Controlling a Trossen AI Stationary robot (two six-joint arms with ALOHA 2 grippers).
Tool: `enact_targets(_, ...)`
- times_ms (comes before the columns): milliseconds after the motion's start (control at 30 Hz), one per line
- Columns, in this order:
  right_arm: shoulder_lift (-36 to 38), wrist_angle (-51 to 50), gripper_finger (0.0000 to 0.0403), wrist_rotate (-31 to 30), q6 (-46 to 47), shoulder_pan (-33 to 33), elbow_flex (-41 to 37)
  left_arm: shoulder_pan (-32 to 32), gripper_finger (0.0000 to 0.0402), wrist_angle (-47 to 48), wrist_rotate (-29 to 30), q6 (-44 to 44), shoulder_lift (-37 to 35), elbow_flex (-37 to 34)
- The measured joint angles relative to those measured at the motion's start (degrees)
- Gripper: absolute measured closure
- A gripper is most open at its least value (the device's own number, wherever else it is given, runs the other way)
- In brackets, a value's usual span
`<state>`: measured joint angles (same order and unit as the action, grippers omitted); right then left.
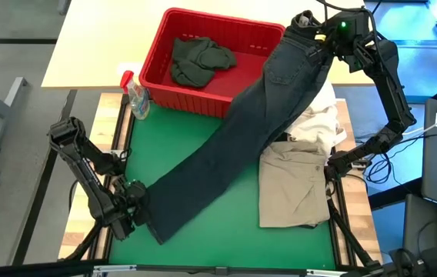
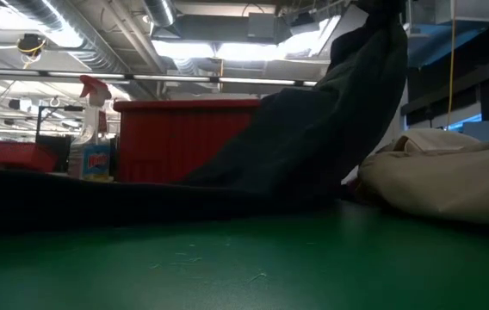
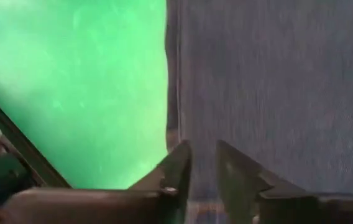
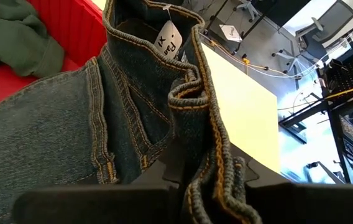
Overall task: Fold Laundry from Bin
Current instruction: Fold the blue pants
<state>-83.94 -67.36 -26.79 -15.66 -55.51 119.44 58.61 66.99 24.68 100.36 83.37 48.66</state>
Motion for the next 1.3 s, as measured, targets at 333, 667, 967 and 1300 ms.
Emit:
enact_targets(333, 0.0, 0.0, 0.0357, 0.4, 0.0, 0.0, 0.0, 0.5, 0.0220, 0.9, -5.8, -2.5, -4.6, 4.8)
enact_targets(667, 0.0, 0.3, 0.0357, 1.6, 0.2, 0.0, 0.0, -5.1, 0.0207, -17.6, 24.0, -13.3, -4.2, 4.7)
enact_targets(967, 0.0, 0.4, 0.0357, 1.9, 0.3, 0.0, 0.0, -10.6, 0.0207, -33.1, 10.1, -16.5, 6.9, -4.0)
enact_targets(1300, 3.2, -1.9, 0.0357, 4.6, 6.0, 0.2, 0.0, 0.2, 0.0216, -44.9, 1.0, -6.9, 12.5, -5.2)
